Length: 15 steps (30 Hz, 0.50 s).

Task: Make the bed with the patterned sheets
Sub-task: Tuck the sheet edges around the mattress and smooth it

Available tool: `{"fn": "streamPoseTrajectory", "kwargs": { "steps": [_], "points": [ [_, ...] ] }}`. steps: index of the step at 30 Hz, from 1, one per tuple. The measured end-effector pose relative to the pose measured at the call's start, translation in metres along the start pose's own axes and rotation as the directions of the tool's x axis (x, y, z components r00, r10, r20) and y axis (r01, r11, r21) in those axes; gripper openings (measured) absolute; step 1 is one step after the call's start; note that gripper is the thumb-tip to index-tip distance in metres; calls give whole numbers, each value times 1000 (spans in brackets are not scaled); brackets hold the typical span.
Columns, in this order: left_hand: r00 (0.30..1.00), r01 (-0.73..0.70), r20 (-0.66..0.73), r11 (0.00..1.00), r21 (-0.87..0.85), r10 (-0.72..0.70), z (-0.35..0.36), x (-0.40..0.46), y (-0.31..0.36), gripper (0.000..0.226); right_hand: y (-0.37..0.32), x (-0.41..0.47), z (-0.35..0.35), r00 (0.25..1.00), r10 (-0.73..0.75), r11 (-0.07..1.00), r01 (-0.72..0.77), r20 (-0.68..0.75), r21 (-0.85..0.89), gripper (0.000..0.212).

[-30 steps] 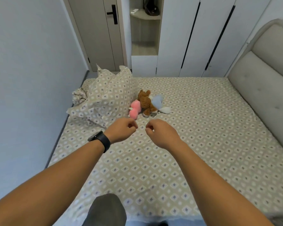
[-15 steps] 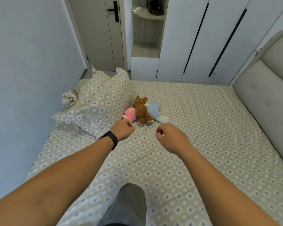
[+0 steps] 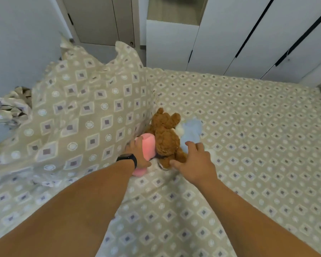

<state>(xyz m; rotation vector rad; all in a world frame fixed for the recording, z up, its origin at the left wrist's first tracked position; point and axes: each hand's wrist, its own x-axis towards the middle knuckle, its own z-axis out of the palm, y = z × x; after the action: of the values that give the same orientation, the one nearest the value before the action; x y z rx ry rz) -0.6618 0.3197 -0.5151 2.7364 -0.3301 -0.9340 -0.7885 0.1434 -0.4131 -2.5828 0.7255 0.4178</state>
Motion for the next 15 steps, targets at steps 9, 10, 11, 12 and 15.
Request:
{"fn": "streamPoseTrajectory", "kwargs": {
  "steps": [9, 10, 11, 12, 15],
  "points": [
    [1000, -5, 16, 999, -48, 5, 65, 202, -52, 157, 21, 222, 185, 993, 106, 972, -92, 58, -216, 84],
    [1000, 7, 18, 1000, -16, -7, 66, 198, -48, 159, 24, 224, 191, 995, 103, 970, -100, -1, -221, 73],
    [999, 22, 37, 1000, 9, -22, 65, 198, -49, 159, 23, 230, 199, 994, 102, 972, -105, -26, -212, 66],
    [999, 28, 41, 1000, 10, -28, 67, 197, -45, 158, 24, 233, 197, 993, 116, 972, -121, -35, -201, 58],
    [995, 67, 68, 998, 9, -68, 64, 197, -40, 154, 23, 245, 175, 995, 95, 972, -98, -27, -213, 34]
  ]
}}
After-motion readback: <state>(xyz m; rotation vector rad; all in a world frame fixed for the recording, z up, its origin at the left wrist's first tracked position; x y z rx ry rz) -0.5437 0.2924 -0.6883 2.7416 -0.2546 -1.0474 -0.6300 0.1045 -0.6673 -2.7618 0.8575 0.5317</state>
